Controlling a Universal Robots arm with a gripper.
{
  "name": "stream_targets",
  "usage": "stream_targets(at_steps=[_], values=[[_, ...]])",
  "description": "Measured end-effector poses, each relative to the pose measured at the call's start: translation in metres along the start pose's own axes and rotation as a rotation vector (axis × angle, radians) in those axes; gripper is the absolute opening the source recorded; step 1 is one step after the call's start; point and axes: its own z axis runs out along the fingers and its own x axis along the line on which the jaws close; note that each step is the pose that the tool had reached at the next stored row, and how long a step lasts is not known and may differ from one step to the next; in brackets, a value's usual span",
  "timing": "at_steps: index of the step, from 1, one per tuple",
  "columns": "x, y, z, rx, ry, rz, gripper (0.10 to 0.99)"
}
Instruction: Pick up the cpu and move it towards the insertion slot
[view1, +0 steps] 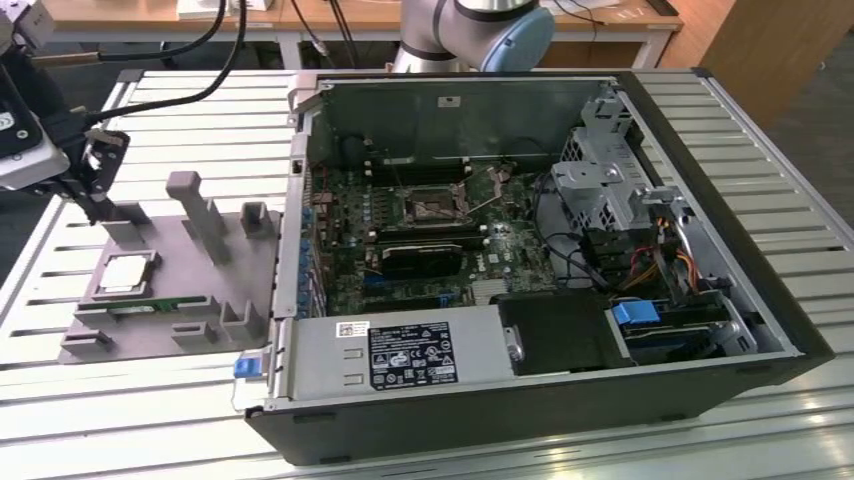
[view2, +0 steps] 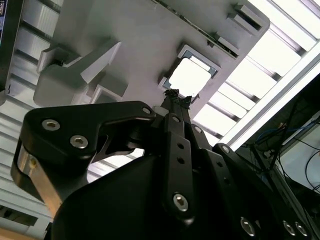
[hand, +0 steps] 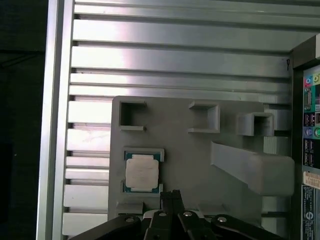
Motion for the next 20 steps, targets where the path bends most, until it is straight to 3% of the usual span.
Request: stream_targets(at_steps=[20], values=[[0.013, -0.001, 0.0319, 0.0, -0.0248, -0.001, 0.102]])
